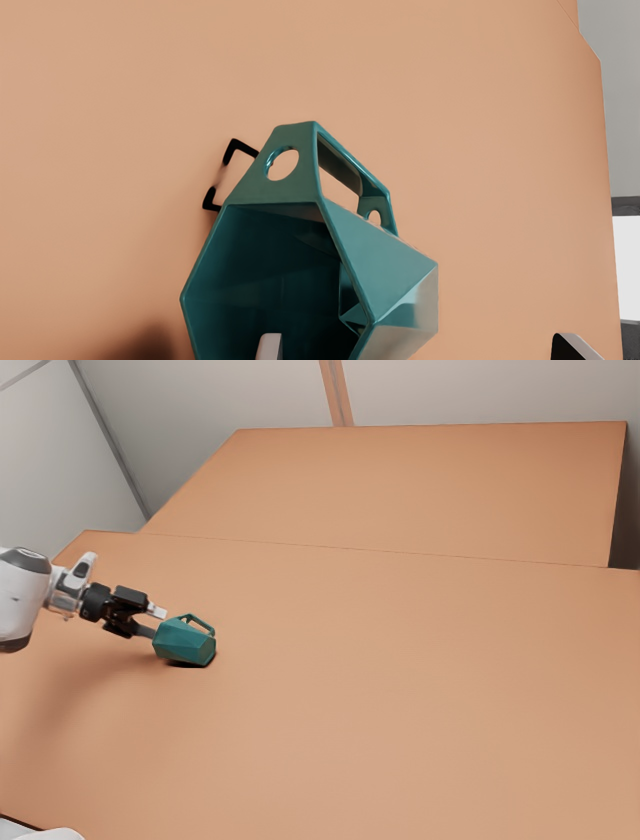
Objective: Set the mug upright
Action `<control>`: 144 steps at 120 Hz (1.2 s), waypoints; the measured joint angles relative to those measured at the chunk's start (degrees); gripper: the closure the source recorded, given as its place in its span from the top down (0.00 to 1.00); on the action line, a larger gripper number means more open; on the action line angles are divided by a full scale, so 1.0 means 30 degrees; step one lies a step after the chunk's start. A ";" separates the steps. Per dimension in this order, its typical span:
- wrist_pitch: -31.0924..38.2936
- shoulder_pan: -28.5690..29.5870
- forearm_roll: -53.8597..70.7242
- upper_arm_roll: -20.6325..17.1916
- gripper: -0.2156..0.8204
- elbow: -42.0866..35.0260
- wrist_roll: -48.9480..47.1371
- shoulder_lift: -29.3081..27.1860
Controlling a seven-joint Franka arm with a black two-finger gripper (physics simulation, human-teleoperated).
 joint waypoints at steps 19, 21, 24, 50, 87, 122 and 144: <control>0.0137 -0.0172 -0.0030 -0.0049 0.77 0.0004 0.0005 0.0309; 0.0152 -0.0192 -0.0031 -0.0054 0.77 0.0007 0.0006 0.0340; 0.0174 -0.0242 -0.0033 -0.0059 0.77 0.0015 0.0005 0.0373; 0.0284 -0.0517 -0.0239 -0.0148 0.77 0.0028 0.0005 0.0550; 0.0329 -0.0636 -0.0325 -0.0204 0.55 0.0029 0.0000 0.0680; 0.0325 -0.0644 -0.0336 -0.0301 0.29 0.0029 -0.0001 0.0594; 0.0359 -0.0681 -0.0283 -0.0329 0.15 0.0021 0.0002 0.0515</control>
